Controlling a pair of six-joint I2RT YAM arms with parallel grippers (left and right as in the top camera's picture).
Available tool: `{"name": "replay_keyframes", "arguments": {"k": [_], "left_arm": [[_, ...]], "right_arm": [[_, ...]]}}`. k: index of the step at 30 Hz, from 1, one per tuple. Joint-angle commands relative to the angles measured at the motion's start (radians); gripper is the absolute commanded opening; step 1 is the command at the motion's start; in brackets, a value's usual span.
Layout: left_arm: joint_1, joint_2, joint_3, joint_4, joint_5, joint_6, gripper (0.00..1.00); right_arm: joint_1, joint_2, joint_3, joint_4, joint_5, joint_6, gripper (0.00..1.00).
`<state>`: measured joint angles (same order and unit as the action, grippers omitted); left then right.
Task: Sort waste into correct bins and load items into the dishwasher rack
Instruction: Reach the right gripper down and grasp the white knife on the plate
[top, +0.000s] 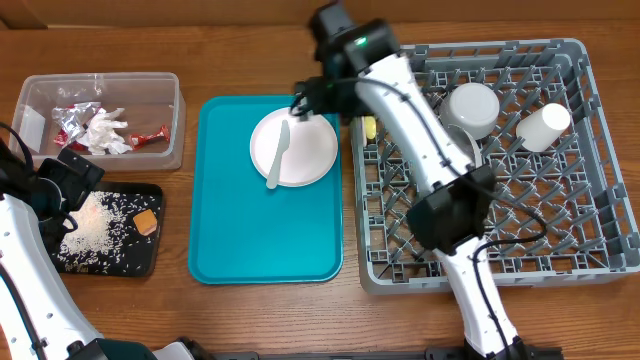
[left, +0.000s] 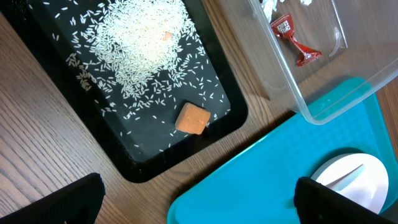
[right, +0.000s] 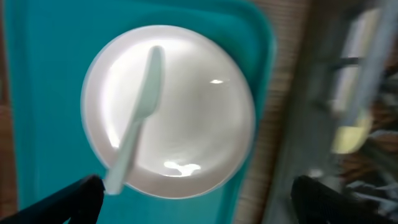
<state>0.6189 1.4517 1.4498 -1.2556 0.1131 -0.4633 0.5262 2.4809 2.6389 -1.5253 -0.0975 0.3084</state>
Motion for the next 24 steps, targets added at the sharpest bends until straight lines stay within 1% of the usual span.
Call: {"name": "replay_keyframes", "arguments": {"k": [1, 4, 11, 17, 20, 24], "left_arm": [[0.003, 0.003, -0.006, 0.004, 0.003, 0.022, 1.00], [0.003, 0.003, -0.005, 0.004, 0.003, 0.022, 1.00], [0.003, 0.003, -0.005, 0.004, 0.003, 0.022, 1.00], [0.003, 0.003, -0.006, 0.004, 0.003, 0.022, 1.00], [0.003, 0.003, -0.005, 0.004, 0.003, 0.022, 1.00], [0.003, 0.003, -0.006, 0.004, 0.003, 0.022, 1.00]], "right_arm": [[0.064, -0.029, 0.028, 0.022, -0.013, 0.167, 1.00], [0.118, -0.016, -0.008, 0.051, 0.018, 0.273, 1.00], [0.218, -0.013, -0.165, 0.180, 0.135, 0.404, 0.98], [0.237, -0.010, -0.290, 0.274, 0.191, 0.484, 0.95], [0.235, -0.010, -0.348, 0.322, 0.191, 0.504, 0.92], [0.233, -0.010, -0.417, 0.375, 0.195, 0.517, 0.91]]}}
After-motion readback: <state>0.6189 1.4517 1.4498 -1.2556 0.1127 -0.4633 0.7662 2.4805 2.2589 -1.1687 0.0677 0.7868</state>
